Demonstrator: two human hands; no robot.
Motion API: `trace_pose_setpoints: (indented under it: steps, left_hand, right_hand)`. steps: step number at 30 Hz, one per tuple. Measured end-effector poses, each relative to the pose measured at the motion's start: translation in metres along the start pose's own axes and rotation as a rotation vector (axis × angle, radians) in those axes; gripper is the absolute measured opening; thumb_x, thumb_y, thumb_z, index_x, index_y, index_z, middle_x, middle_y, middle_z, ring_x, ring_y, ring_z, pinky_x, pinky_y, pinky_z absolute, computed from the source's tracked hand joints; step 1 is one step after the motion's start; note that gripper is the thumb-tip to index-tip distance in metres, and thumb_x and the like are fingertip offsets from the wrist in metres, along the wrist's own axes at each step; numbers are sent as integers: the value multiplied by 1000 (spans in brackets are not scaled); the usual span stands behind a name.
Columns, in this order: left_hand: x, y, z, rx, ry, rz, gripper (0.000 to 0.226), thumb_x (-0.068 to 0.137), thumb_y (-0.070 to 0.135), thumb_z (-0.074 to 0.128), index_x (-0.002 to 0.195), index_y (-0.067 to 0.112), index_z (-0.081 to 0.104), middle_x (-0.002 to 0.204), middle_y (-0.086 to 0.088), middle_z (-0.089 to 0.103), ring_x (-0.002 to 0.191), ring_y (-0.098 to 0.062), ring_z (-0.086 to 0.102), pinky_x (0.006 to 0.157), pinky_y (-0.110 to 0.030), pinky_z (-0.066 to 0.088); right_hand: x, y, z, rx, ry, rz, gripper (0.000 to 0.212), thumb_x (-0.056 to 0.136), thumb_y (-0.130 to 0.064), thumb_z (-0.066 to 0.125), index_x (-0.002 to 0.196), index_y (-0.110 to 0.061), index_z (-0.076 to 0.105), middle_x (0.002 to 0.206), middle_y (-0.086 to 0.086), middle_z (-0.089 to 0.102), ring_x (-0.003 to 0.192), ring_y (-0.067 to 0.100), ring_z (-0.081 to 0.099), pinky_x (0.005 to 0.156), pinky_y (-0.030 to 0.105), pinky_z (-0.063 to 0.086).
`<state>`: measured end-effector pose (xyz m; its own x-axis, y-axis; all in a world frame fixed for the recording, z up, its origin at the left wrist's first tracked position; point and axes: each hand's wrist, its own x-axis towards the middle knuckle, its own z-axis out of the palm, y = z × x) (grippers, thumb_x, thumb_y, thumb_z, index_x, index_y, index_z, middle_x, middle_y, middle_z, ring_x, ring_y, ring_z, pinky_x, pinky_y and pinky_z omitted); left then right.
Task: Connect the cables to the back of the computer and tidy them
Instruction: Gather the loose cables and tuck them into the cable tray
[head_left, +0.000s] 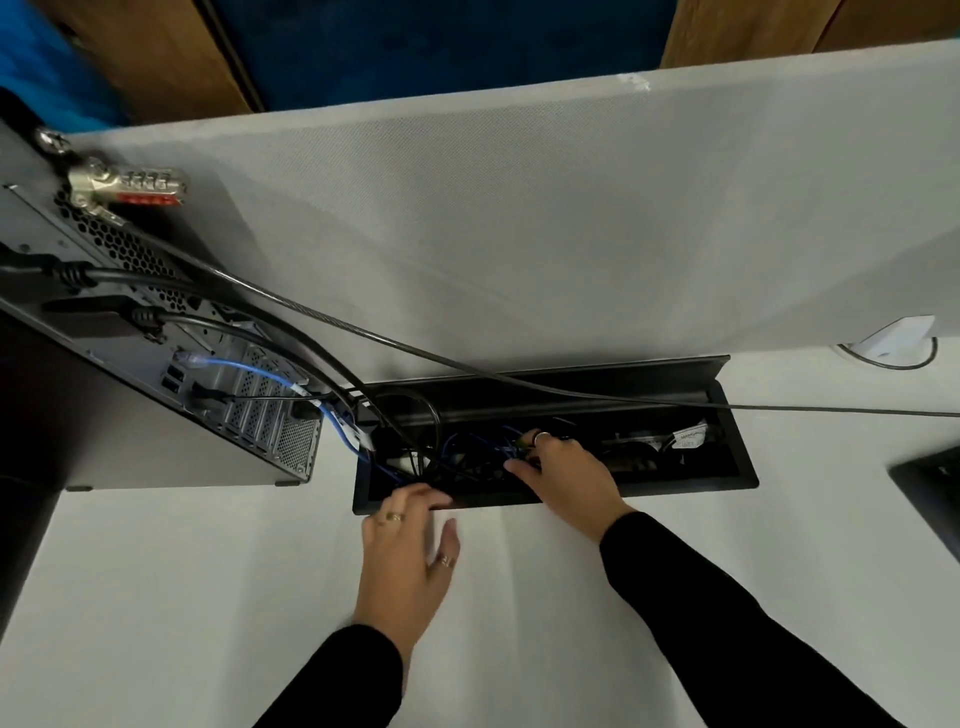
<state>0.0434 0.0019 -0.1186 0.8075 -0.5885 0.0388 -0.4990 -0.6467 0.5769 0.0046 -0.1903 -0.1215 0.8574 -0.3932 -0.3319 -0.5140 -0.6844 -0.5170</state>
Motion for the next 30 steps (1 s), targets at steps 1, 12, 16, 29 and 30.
trace_pose_setpoints:
  steps: [1,12,16,29,30]
  left_hand:
    - [2,-4,1,-27,26,-66,37,79,43,39,110,27,51,111,8,51,107,-11,48,88,-19,18]
    - [19,-28,0,121,-27,-54,48,81,41,39,113,15,62,103,-5,67,91,-21,61,83,-16,17]
    - [20,-35,1,203,0,-6,41,81,36,42,106,15,66,88,-4,70,83,-24,66,81,-20,25]
    - [44,-35,-1,0,110,-42,35,78,51,50,76,21,69,72,5,70,68,-14,62,73,-30,35]
    - [44,-37,0,8,102,-47,30,77,46,55,74,20,70,71,4,69,68,-17,63,73,-31,35]
  right_hand:
    - [5,-3,0,14,-39,35,38,91,-41,51,118,-15,56,107,6,67,99,23,63,78,33,50]
    - [38,1,1,49,-272,98,27,86,-33,63,98,-10,70,75,6,59,79,21,58,65,23,42]
    - [45,-2,8,-52,-247,140,33,81,-38,66,97,-9,67,85,11,63,87,28,64,81,36,52]
    - [-6,-39,11,-81,264,-237,22,89,-27,58,102,-11,64,95,10,68,93,28,63,75,36,52]
    - [-8,-42,12,-18,202,-223,21,91,-27,56,103,-12,63,94,9,67,90,26,63,74,35,53]
